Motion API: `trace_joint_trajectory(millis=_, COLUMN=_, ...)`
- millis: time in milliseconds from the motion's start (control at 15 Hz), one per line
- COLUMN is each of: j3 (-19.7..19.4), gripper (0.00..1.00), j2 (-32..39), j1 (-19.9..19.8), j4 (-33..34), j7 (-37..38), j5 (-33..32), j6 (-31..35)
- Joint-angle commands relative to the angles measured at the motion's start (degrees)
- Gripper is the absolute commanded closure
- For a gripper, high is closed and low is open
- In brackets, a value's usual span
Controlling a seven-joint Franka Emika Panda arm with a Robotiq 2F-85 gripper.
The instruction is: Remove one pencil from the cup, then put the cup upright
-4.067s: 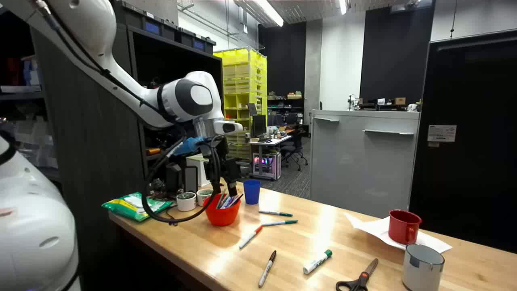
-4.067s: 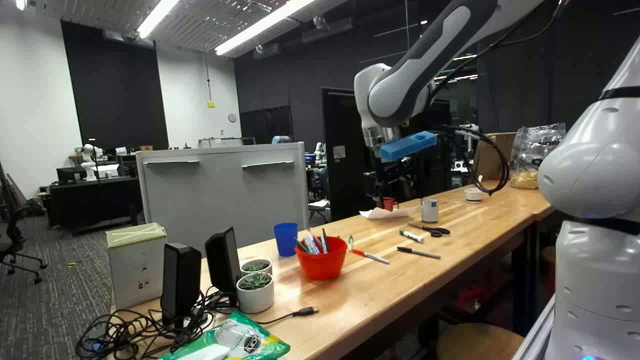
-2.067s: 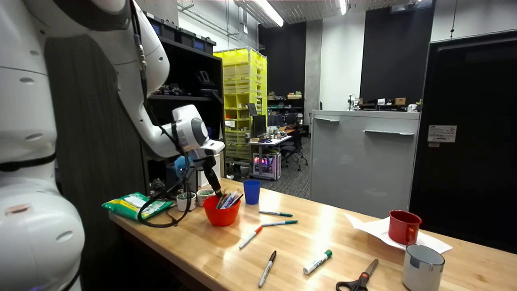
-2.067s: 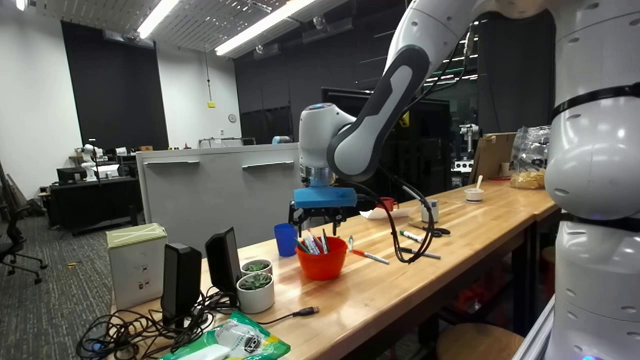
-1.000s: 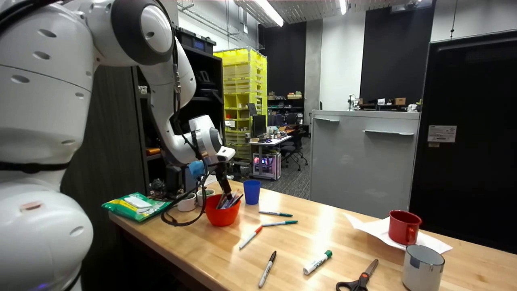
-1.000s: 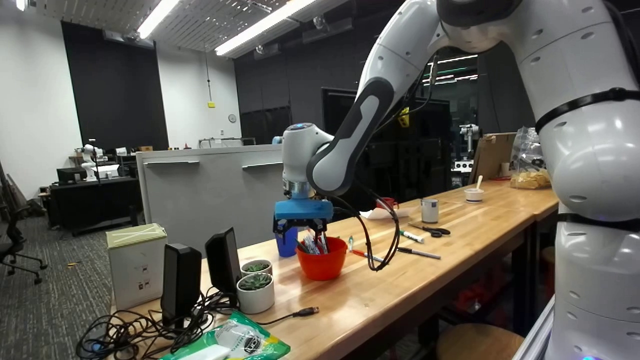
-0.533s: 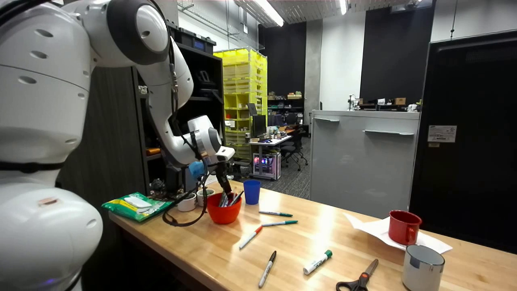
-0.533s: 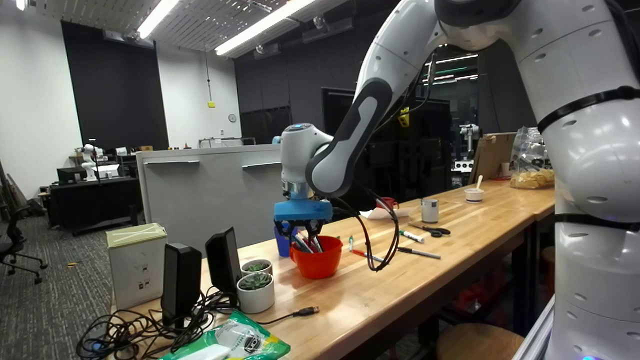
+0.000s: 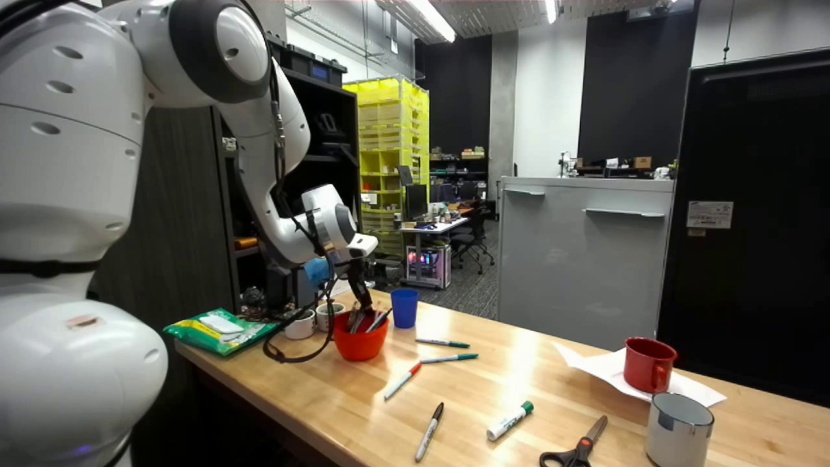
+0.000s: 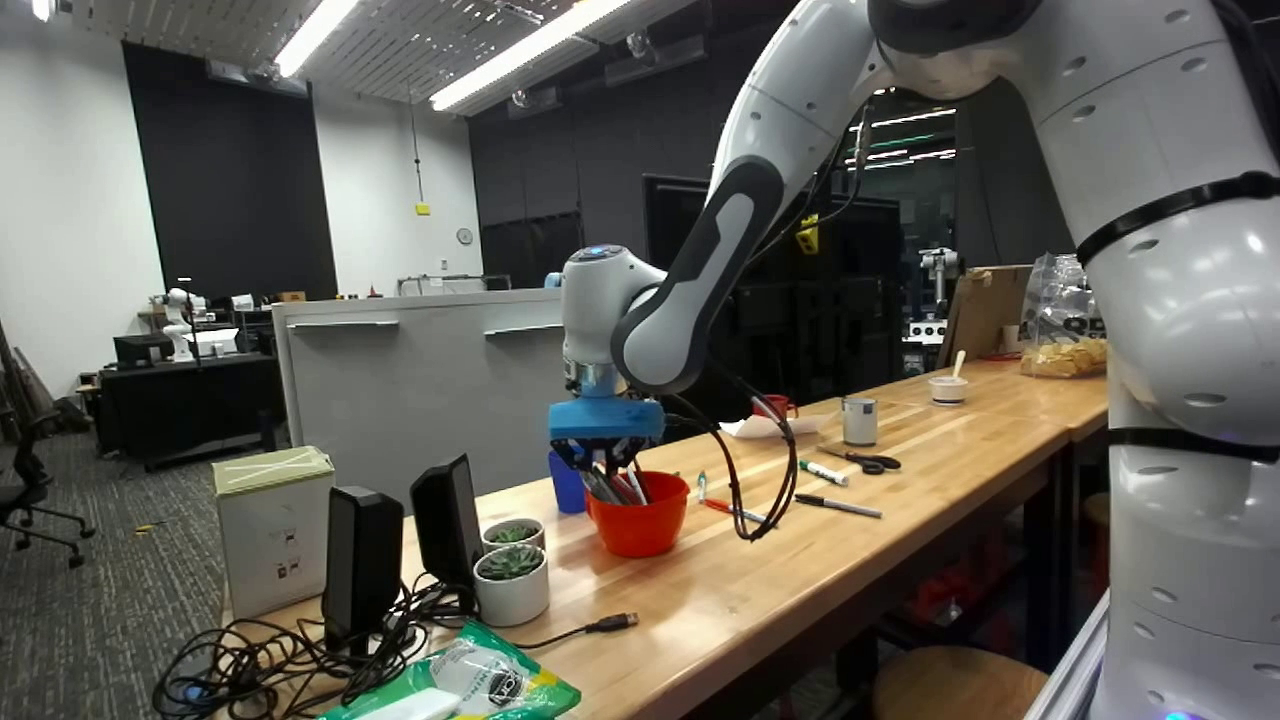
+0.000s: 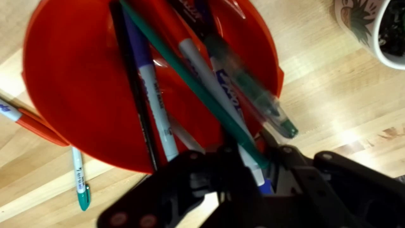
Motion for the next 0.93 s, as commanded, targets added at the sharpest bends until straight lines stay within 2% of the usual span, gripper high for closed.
trace_joint_trajectory(millis=0, j3=-1.63, gripper=0.95, j2=-1.59, j1=1.52, j4=-0.97, j7=0.08, j5=0.24, j6=0.43)
trace_joint_trajectory(millis=867, j3=-1.09, gripper=0.95, j2=-5.84, j1=0.97, j4=-1.36, j7=-1.46, j5=-0.32, j6=-0.41)
